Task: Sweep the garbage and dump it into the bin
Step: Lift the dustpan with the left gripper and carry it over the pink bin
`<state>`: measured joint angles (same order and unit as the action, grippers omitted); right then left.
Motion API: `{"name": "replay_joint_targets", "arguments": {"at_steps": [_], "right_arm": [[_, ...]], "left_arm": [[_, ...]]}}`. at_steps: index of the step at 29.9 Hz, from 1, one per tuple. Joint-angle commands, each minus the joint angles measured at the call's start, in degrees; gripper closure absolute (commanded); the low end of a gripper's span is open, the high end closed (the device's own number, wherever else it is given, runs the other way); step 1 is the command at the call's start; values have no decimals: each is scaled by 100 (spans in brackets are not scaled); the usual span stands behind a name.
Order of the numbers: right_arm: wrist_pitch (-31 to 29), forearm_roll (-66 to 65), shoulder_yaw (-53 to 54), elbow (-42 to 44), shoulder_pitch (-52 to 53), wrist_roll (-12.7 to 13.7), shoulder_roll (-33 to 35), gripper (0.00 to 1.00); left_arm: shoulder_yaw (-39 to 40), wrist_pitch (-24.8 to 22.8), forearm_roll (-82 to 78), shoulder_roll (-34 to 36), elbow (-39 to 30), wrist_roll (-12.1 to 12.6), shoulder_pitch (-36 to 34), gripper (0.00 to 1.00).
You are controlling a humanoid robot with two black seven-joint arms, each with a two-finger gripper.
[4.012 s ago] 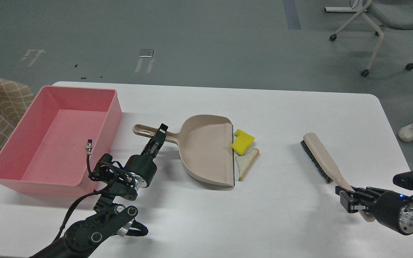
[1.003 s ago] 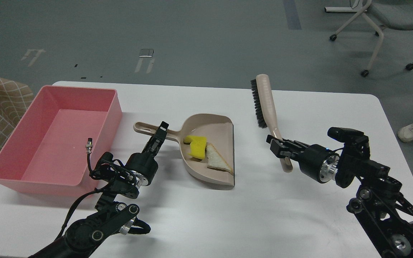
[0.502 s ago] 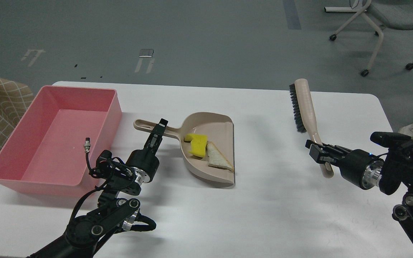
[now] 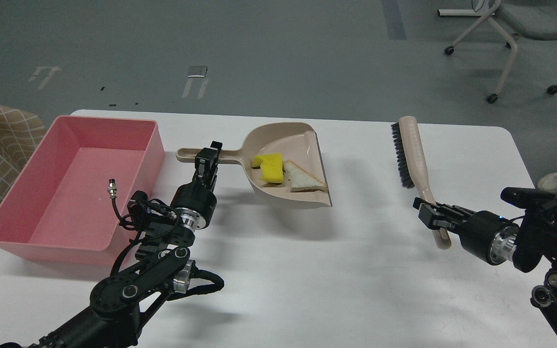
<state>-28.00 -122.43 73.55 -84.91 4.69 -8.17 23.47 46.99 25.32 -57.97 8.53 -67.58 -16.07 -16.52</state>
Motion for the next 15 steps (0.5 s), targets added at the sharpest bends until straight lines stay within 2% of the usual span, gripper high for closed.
{"name": "replay_joint_targets", "arguments": {"at_steps": [1, 8, 15], "right_arm": [[0, 0, 1, 1, -3, 8, -9, 82], [0, -9, 1, 1, -30, -1, -9, 82], [0, -18, -8, 10, -38, 8, -62, 82]], "left_arm": [[126, -18, 111, 113, -53, -10, -26, 98], [153, -80, 391, 614, -316, -10, -132, 98], [276, -106, 559, 807, -475, -1, -264, 97]]}}
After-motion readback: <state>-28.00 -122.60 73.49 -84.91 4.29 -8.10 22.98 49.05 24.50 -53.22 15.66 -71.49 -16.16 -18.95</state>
